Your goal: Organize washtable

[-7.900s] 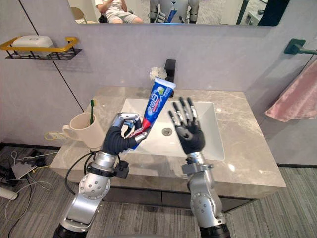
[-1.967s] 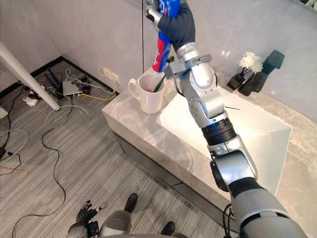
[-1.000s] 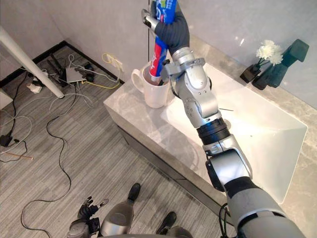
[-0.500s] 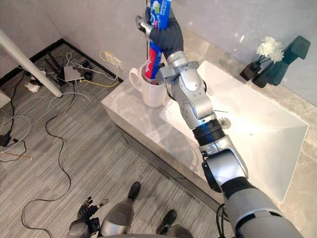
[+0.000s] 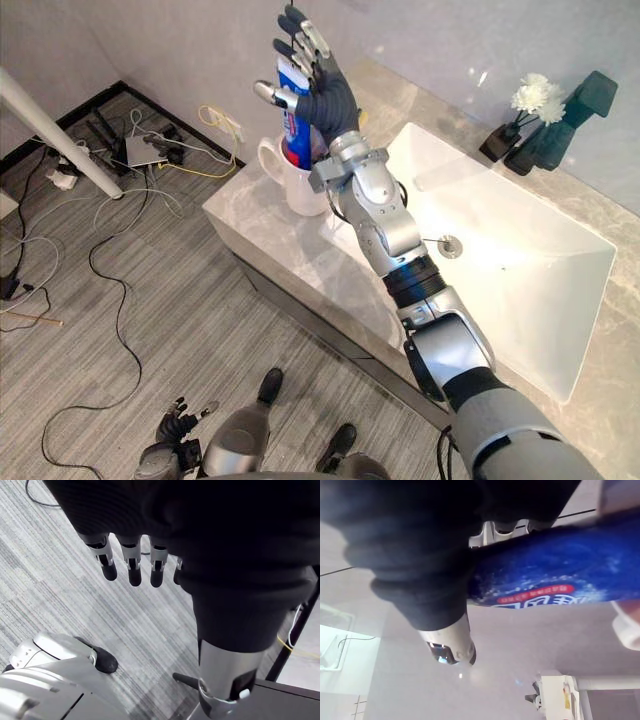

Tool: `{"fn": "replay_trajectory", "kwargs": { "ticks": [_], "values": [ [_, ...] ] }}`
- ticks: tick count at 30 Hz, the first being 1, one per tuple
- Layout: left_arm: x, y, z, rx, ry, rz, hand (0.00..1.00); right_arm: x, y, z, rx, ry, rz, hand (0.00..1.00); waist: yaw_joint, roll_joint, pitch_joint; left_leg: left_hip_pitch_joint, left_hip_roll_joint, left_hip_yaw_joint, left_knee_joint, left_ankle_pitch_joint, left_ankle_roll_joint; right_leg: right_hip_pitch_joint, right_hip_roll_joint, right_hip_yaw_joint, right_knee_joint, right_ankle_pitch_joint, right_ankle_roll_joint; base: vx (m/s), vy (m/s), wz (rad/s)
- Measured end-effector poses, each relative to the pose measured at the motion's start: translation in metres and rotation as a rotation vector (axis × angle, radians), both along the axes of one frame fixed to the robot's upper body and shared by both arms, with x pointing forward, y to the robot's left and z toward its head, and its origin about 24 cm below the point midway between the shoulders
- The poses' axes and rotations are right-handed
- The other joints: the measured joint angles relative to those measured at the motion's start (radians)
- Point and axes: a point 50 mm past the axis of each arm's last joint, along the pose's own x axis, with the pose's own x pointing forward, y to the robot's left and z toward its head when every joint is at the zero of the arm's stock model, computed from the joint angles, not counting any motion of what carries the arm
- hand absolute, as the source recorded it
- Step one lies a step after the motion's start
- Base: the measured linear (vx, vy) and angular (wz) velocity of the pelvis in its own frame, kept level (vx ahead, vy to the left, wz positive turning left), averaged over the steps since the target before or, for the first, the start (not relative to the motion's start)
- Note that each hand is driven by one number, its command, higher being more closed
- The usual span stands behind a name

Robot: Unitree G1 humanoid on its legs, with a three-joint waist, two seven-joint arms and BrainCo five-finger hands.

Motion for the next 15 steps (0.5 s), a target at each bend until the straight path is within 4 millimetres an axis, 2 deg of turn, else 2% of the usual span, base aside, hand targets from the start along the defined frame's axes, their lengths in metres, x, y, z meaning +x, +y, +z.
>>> {"fn": "replay_trajectory", "kwargs": {
  "ticks": [10, 11, 15],
  "values": [
    [-0.002, 0.002, -0.001, 0.003, 0.012, 0.000, 0.00, -0.008, -0.003, -0.004, 0.007, -0.022, 0.002, 0.00, -0.010, -0.008, -0.005, 0.002, 0.000, 0.005, 0.000, 0.000, 0.000, 0.000, 0.000, 0.004, 0.000, 0.000, 0.000, 0.00, 0.000, 0.00],
    [-0.004, 0.003, -0.001, 0.006, 0.018, 0.000, 0.00, -0.010, -0.003, -0.004, 0.009, -0.027, 0.006, 0.00, -0.022, -0.013, -0.009, 0.002, 0.001, 0.006, 0.000, 0.000, 0.000, 0.000, 0.000, 0.005, 0.000, 0.000, 0.000, 0.00, 0.000, 0.00],
    [-0.009, 0.007, -0.002, 0.018, 0.036, -0.001, 0.00, -0.017, -0.009, 0.006, 0.042, -0.072, 0.004, 0.00, -0.038, -0.030, -0.028, 0.005, 0.001, 0.010, 0.000, 0.000, 0.000, 0.000, 0.000, 0.009, -0.001, 0.000, 0.000, 0.00, 0.000, -0.02]
  ]
}}
